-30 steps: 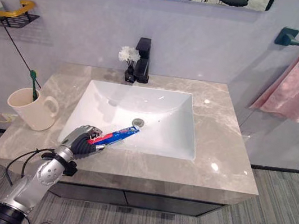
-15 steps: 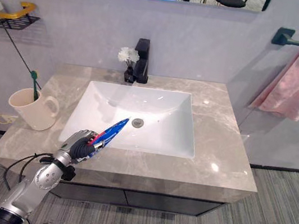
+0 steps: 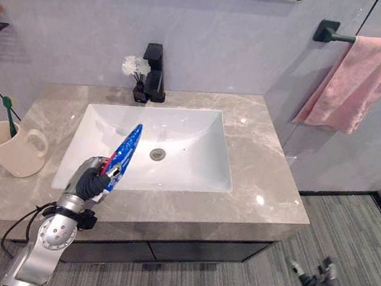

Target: Organize washtable

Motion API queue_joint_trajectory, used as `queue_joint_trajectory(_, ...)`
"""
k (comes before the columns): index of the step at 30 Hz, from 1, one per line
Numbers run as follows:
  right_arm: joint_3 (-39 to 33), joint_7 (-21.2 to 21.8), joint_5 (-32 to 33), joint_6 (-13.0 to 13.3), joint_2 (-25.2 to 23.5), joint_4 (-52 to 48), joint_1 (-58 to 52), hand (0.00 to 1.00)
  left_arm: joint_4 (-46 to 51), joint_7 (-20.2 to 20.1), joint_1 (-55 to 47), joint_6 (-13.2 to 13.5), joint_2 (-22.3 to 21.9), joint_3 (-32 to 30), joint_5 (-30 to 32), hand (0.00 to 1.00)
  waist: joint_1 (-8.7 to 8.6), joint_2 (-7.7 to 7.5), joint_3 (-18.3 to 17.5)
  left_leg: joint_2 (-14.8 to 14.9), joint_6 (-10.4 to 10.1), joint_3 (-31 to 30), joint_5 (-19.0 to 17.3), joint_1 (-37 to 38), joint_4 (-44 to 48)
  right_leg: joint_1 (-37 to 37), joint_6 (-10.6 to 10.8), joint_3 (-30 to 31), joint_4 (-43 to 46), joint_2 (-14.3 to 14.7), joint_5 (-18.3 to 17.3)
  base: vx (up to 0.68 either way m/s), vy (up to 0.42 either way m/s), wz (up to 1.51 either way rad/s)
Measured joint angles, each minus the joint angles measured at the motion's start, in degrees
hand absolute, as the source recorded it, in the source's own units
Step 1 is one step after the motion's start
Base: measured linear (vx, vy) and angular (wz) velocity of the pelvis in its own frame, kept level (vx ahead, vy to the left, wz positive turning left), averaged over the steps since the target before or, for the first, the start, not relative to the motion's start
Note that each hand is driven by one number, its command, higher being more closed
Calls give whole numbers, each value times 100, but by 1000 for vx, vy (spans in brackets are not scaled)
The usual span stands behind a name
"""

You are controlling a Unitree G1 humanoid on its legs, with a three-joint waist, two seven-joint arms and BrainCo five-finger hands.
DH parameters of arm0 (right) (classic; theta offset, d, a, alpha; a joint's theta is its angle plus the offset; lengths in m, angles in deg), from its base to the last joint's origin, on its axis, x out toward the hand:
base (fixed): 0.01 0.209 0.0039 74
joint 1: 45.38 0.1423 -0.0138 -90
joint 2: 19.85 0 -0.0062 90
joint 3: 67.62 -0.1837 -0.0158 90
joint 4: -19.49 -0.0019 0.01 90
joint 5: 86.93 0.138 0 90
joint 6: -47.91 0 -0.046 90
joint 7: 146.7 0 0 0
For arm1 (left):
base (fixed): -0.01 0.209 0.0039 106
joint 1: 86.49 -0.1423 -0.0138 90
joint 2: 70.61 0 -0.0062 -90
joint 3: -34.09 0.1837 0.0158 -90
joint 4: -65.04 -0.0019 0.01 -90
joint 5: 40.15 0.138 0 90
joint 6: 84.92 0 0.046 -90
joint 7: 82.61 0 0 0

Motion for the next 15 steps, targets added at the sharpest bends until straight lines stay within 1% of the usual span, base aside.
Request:
queue_joint_trajectory(3,2,88,64,139,-3,-811,4,0,128,-8,-115,2,-32,3,-28,100,17,-10,1,35,-13,65,-7,-5,2,-40,-7,45,0,36,4,-27,-12,-11)
queue_joint_trajectory(4,4,110,72,173,-1,-932,8,0,160,-8,-127,2,-43,3,-32,100,17,-10,1,41,-15,66,-8,-6,2,-42,-7,45,0,42,4,0,0,0)
queue_joint_trajectory(7,171,234,330,307,105,-1483,70,0,308,-12,-143,12,-193,12,-88,100,22,-6,-4,46,-16,65,-8,-40,3,-82,-9,42,1,48,6,0,0,0)
queue_joint_trajectory(9,515,370,538,454,322,-1795,303,0,379,-20,-128,47,-216,69,-180,100,17,-13,-21,40,-15,56,-7,-93,13,-121,-10,37,4,41,21,0,0,0)
queue_joint_trajectory(10,635,407,613,472,400,-1868,385,0,379,-27,-125,49,-216,90,-199,100,17,-14,-26,38,-15,46,-7,-95,13,-114,-8,31,9,40,25,15,3,5)
queue_joint_trajectory(12,1218,497,743,622,761,-1988,768,0,379,-104,-112,50,-214,198,-211,100,21,-16,-46,30,-14,-67,-6,-113,29,-52,2,-71,28,24,36,15,3,16)
queue_joint_trajectory(13,1356,551,778,657,836,-2003,849,0,377,-116,-97,49,-208,249,-219,100,27,-16,-46,26,-13,-86,-6,-120,41,-31,2,-119,29,18,36,-13,4,25)
queue_joint_trajectory(15,1952,601,901,672,1021,-2051,1226,0,379,-123,-20,76,-200,414,-282,100,60,-30,-82,-2,-9,-226,-6,-221,121,-26,3,-244,28,-20,35,-40,10,30)
